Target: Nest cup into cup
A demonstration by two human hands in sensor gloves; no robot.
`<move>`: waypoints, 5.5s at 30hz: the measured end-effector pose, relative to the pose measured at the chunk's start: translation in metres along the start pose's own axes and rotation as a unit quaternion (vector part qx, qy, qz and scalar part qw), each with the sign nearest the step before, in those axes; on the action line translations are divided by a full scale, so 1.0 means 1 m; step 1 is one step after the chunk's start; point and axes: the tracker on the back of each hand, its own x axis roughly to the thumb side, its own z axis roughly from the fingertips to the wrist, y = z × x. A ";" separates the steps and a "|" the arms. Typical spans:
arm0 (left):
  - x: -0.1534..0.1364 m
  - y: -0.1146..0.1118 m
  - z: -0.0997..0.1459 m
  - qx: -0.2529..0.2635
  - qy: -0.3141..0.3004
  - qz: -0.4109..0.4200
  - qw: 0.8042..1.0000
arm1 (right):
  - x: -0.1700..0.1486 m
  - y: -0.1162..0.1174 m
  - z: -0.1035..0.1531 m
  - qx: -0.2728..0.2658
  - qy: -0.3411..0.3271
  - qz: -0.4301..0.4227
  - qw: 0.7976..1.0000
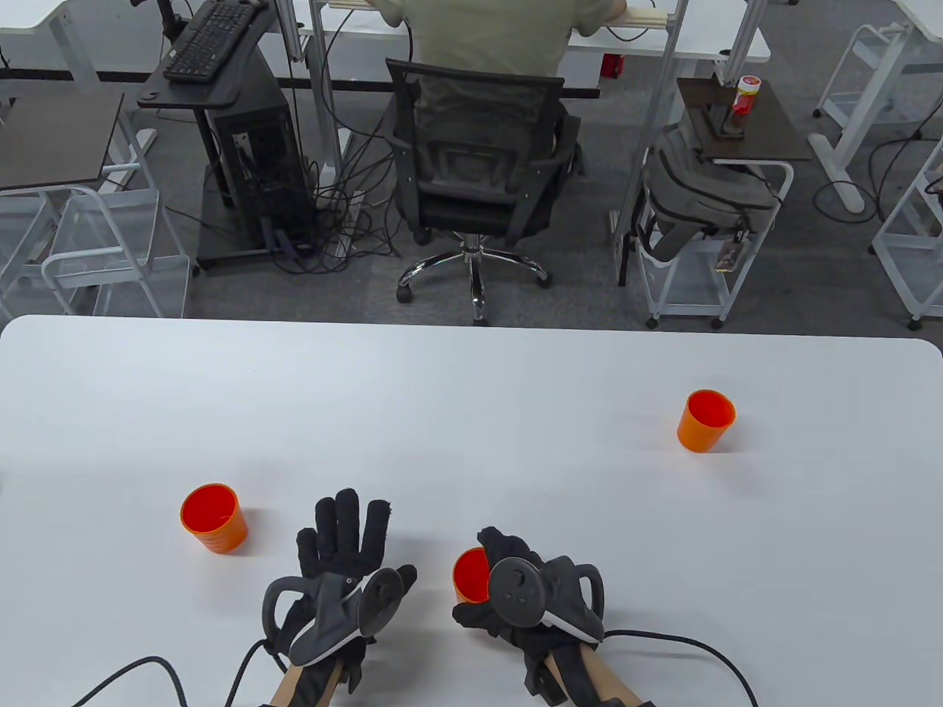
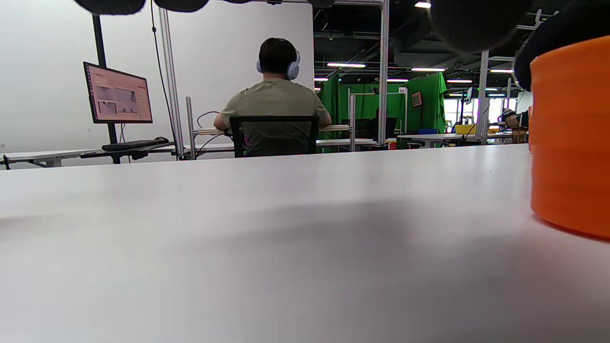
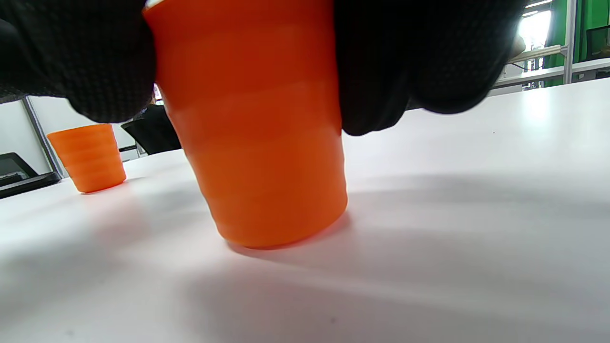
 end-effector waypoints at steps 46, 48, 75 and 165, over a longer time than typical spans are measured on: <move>-0.199 -0.031 -0.016 -0.010 0.374 0.204 0.905 | -0.122 -0.056 0.030 -0.110 0.134 -0.101 0.980; -0.198 -0.030 -0.017 -0.009 0.374 0.210 0.903 | -0.122 -0.056 0.030 -0.109 0.133 -0.097 0.980; 0.048 0.063 -0.026 0.033 -0.059 0.273 0.960 | -0.123 -0.048 0.032 -0.095 0.143 -0.060 0.983; -0.032 0.005 -0.028 0.032 0.047 0.320 0.946 | -0.327 -0.098 -0.079 -0.125 0.408 -0.112 0.897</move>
